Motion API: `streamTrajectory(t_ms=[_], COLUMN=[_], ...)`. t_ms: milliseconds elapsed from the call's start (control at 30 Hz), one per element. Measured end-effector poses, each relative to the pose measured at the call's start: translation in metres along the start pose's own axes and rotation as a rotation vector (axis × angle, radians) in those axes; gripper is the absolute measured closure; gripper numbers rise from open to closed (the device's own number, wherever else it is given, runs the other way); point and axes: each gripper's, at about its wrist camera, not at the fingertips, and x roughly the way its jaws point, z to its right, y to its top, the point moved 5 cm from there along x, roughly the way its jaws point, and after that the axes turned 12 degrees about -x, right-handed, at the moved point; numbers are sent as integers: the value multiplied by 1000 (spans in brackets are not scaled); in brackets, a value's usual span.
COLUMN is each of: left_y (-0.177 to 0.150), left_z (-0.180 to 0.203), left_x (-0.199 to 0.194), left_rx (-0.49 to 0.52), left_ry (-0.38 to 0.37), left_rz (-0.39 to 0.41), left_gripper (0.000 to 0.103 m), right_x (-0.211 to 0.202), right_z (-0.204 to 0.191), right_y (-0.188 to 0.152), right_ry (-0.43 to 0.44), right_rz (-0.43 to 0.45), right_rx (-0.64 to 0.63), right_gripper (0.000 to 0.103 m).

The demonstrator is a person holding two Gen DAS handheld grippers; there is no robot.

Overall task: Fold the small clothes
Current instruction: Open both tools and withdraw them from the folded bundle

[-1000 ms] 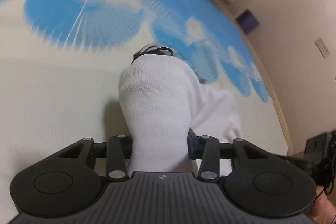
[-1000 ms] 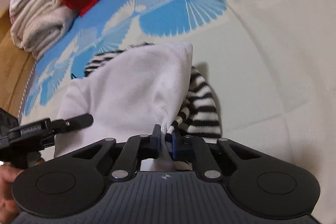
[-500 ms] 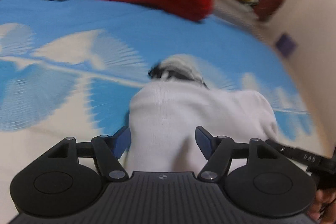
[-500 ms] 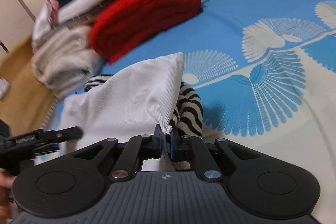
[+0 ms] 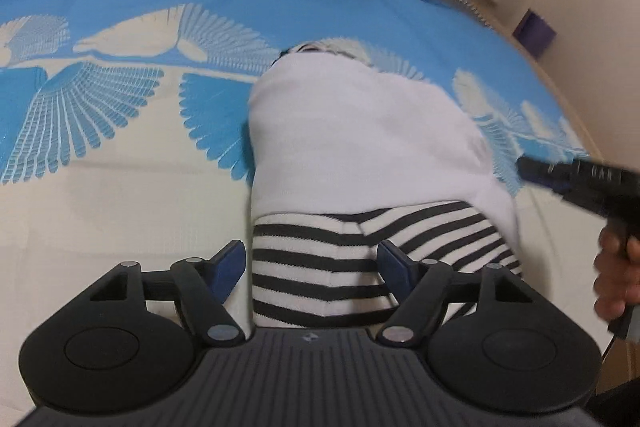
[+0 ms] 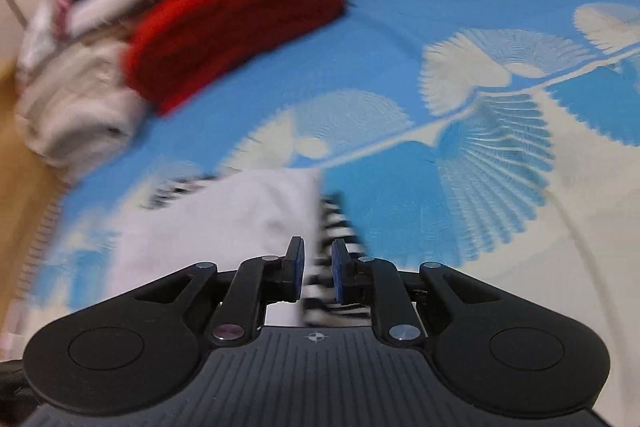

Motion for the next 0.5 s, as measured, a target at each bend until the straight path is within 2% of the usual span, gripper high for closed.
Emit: streamTrajectory(t_ms=[67,100,133,200,233,300,333,367,500], left_y=[-1,-8,-13,-15,-12,-7,-8,-8,-22], left_z=[-1,-4,-8,-14,-11,3,10,19,48], left_x=[4,13,20,18,9,-19,-36,-54,-126], left_rx=[6,26,35,-29,-49,-7,20,42,77], left_ry=[-5,44,85,128,143,185,194,199,192], left_rz=[-27,-63,-80,-96,-97,-27,17,62,217], left_gripper=[25,21,13,11,15,18,17,17,14], right_x=[-4,-3,2,19,27,18,11,-2,-63], right_z=[-11,-17,-21,-20,-13,-7,-7,-8,-25], right_y=[-9,-17,-26,-52,-66,-70,-66,-59,-34], right_ry=[92,128,137,14,-62,-101,-153,-206,-233], right_rz=[-34,-67,-113,-264,-344,-319,-319,-276,-116], right_rx=[-35,-63,-100,-200,-225,-211,-208,-211,-213], right_gripper=[73,70,63,63,63,66,65,64,64])
